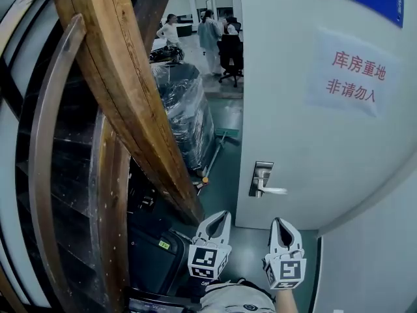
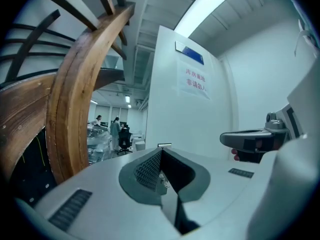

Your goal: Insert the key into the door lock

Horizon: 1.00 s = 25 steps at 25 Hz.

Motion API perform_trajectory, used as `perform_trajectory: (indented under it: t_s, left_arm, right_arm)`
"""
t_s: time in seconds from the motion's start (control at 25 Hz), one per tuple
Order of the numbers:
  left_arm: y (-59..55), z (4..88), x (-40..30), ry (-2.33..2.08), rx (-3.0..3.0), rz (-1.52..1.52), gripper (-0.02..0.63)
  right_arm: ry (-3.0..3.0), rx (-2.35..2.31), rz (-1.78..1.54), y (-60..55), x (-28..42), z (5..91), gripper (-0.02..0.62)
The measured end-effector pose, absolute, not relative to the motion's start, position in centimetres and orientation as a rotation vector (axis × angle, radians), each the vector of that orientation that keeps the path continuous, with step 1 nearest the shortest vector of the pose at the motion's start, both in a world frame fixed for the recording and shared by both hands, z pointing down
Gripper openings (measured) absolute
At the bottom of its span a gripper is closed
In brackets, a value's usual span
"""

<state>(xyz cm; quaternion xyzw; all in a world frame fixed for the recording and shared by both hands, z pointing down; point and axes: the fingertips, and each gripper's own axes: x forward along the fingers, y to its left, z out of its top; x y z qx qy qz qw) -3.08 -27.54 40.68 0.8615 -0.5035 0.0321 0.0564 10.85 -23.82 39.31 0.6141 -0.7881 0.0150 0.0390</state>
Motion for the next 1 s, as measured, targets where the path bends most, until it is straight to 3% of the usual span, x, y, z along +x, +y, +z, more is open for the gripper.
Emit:
perform_trajectory:
  t_s: [1.0]
  left_arm:
    - [-30.1,37.6,-0.6,-1.511,2.731,0.049,0.005]
  right_arm:
    - [-2.585,1.868,0.058,-26.6,8.8,36.5,0.006]
